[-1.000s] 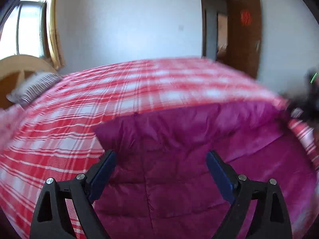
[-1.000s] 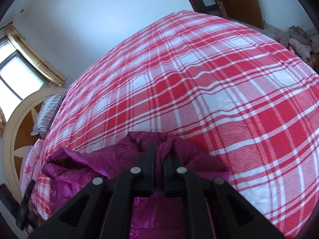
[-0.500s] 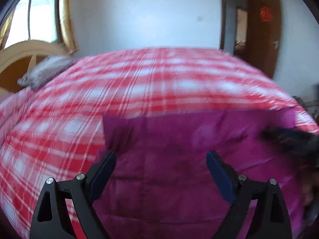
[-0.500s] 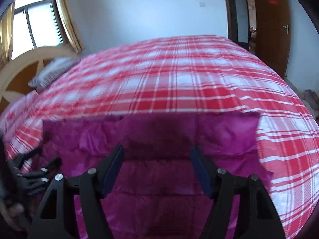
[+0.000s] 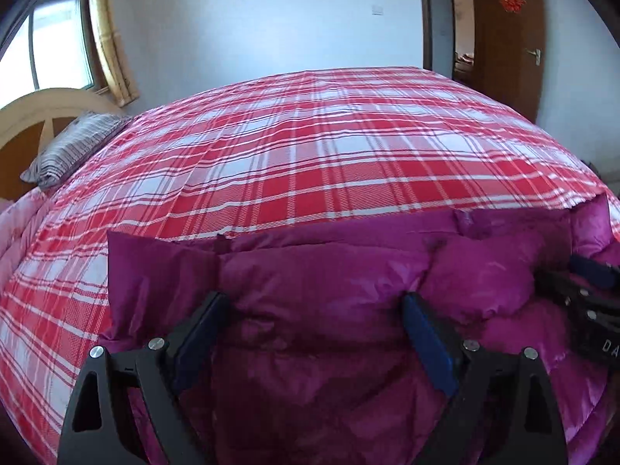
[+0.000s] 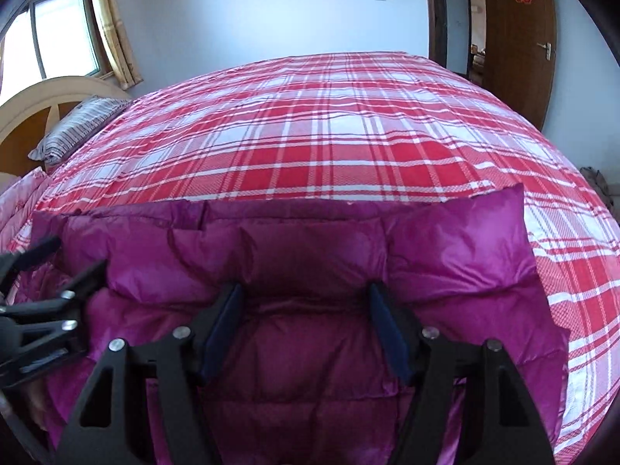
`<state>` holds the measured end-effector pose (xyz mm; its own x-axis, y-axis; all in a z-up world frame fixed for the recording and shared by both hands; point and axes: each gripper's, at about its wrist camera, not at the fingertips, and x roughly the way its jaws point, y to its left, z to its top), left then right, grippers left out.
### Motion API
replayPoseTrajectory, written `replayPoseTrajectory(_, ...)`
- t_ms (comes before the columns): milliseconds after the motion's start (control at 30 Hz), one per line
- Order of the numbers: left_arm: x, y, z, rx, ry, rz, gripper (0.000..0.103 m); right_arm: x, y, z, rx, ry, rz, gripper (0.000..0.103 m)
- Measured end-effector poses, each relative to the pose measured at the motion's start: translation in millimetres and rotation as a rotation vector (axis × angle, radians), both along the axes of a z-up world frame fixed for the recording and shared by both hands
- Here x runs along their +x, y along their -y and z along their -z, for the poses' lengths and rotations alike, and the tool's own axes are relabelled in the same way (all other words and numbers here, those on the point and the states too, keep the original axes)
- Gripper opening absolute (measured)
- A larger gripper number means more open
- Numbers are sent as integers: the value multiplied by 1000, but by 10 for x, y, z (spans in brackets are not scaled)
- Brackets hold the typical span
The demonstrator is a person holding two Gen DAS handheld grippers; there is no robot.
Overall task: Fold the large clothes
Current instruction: 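Open both tools and press the folded coat flat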
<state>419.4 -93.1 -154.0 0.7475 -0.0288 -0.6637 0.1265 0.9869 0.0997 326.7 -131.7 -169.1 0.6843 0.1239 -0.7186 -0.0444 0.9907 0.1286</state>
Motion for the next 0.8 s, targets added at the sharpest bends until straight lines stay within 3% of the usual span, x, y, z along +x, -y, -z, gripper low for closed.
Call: replayPoseTrajectory(800,92,28,209,2,-47,-34,97,41,-74,118,-42,-5,5,77)
